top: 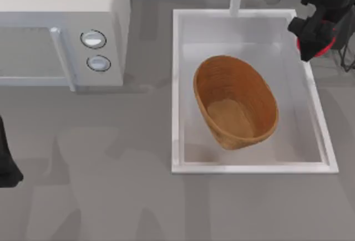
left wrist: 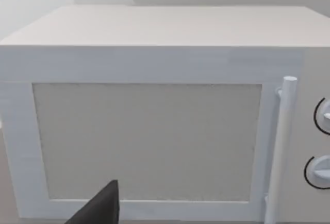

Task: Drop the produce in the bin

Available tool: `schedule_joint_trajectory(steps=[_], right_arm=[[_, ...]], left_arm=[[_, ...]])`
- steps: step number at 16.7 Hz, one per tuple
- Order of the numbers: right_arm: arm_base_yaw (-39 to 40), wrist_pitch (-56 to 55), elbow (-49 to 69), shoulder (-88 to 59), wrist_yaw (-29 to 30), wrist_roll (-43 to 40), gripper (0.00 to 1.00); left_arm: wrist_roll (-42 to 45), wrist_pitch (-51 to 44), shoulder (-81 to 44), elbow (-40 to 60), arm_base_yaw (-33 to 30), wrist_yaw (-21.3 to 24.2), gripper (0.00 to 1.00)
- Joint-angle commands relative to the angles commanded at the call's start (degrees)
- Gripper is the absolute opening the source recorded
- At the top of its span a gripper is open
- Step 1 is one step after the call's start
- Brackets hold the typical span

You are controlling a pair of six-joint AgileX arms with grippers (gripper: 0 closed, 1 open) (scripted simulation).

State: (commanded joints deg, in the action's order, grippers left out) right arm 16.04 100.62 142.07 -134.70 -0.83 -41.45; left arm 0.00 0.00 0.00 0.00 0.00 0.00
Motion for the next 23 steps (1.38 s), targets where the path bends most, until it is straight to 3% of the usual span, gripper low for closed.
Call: schedule_joint_trajectory(steps=[4,8,12,13,15,23], right_arm=[[9.0,6.4,16.4,-9.1,-0.1,-9.7,0.0],[13.9,9.3,23.9,-13.4,0.1,-14.9,0.0],[14.2,9.4,24.3,-13.6,0.1,-15.2,0.0],[13.8,4.3,40.0,-21.1,0.5,-15.0,0.0],[13.8,5.2,40.9,-22.0,0.5,-15.0,0.0],[14.3,20.1,61.0,-37.1,0.4,-15.0,0.0]], left_arm=[[0.0,0.0,0.0,0.0,0.0,0.0,1.0],[0.0,0.0,0.0,0.0,0.0,0.0,1.0],[0.0,0.0,0.0,0.0,0.0,0.0,1.0],[0.0,0.0,0.0,0.0,0.0,0.0,1.0],[0.0,0.0,0.0,0.0,0.0,0.0,1.0],[0.0,0.0,0.0,0.0,0.0,0.0,1.0]])
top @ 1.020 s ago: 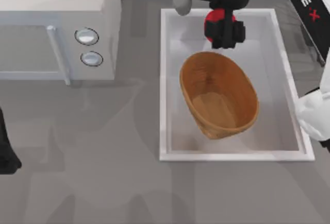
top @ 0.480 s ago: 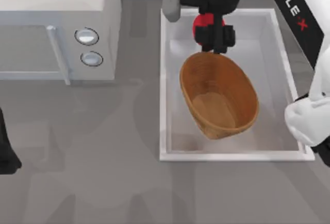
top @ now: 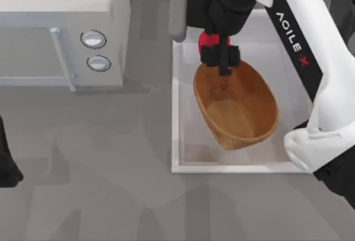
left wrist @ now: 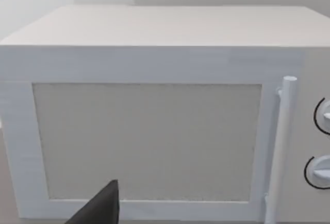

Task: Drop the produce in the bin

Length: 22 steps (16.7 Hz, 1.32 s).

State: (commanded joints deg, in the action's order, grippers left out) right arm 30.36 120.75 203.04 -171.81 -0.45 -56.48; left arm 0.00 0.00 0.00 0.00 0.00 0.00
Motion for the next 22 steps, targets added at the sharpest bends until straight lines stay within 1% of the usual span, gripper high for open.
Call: schedule_joint_trajectory(steps=[3,7,20,21,22], right_arm=[[0.0,3.2,3.8,-3.1,0.1,0.1,0.0],[0.0,3.2,3.9,-3.2,0.1,0.1,0.0],[0.0,3.2,3.9,-3.2,0.1,0.1,0.98],[0.0,3.2,3.9,-3.2,0.1,0.1,1.0],[0.0,3.2,3.9,-3.2,0.1,0.1,1.0]], left_arm=[[0.0,0.0,0.0,0.0,0.0,0.0,1.0],[0.0,0.0,0.0,0.0,0.0,0.0,1.0],[0.0,0.0,0.0,0.0,0.0,0.0,1.0],[0.0,0.0,0.0,0.0,0.0,0.0,1.0],[0.0,0.0,0.0,0.0,0.0,0.0,1.0]])
